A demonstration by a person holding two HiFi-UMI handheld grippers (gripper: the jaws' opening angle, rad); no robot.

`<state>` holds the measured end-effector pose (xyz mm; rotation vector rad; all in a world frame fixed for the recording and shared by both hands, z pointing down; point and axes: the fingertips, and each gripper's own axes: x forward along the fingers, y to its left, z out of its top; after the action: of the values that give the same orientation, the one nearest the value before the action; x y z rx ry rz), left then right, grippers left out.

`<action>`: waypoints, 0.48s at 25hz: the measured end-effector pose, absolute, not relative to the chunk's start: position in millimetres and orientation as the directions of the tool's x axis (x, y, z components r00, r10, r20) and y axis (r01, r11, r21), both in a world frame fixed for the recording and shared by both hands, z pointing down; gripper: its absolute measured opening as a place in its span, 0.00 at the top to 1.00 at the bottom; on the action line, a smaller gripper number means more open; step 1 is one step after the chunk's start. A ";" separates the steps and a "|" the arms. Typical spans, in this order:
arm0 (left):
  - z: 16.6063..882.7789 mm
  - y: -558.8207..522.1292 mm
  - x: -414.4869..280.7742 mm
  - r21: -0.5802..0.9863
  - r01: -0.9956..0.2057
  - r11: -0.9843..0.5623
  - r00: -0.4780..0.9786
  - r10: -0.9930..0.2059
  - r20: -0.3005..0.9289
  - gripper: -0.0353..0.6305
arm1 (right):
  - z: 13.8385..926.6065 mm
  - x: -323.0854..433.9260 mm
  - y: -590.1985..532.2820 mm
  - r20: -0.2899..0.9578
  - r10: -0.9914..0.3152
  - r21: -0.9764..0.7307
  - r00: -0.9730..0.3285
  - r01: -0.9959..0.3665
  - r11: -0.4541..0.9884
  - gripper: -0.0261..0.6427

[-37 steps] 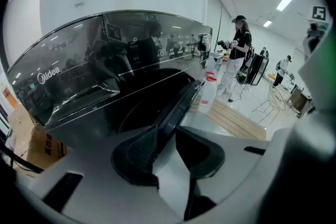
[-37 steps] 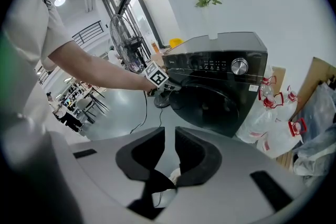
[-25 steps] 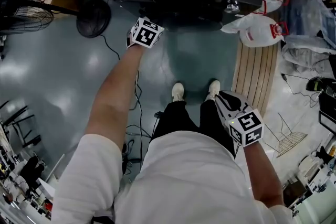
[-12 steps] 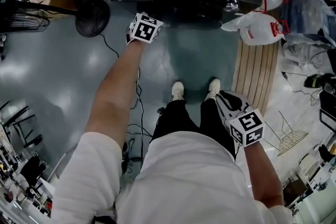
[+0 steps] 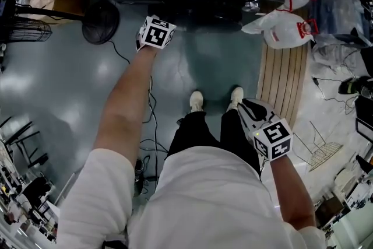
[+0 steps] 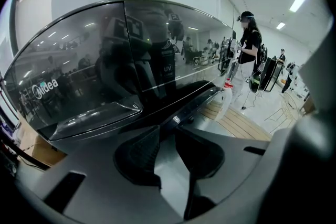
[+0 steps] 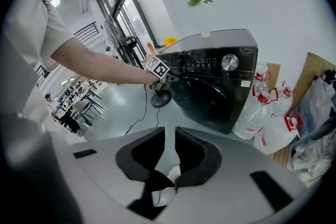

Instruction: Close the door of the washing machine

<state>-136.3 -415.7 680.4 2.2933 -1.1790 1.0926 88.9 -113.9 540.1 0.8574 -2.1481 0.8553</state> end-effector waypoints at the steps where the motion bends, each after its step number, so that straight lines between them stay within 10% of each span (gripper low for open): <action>1: 680.7 -415.5 -137.0 -0.045 -0.803 -0.595 0.357 -0.539 0.763 0.80 | 539.2 89.1 -114.6 0.758 -0.325 -0.318 -0.565 -0.756 0.572 0.86; 12: 656.5 -409.7 -135.3 -0.006 -0.862 -0.506 0.344 -0.594 0.727 0.80 | 531.6 97.0 -122.5 0.735 -0.369 -0.289 -0.569 -0.755 0.589 0.88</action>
<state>-135.3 -409.7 656.5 2.2330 -1.2824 0.9668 97.0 -122.5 531.6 0.8877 -2.1888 0.7963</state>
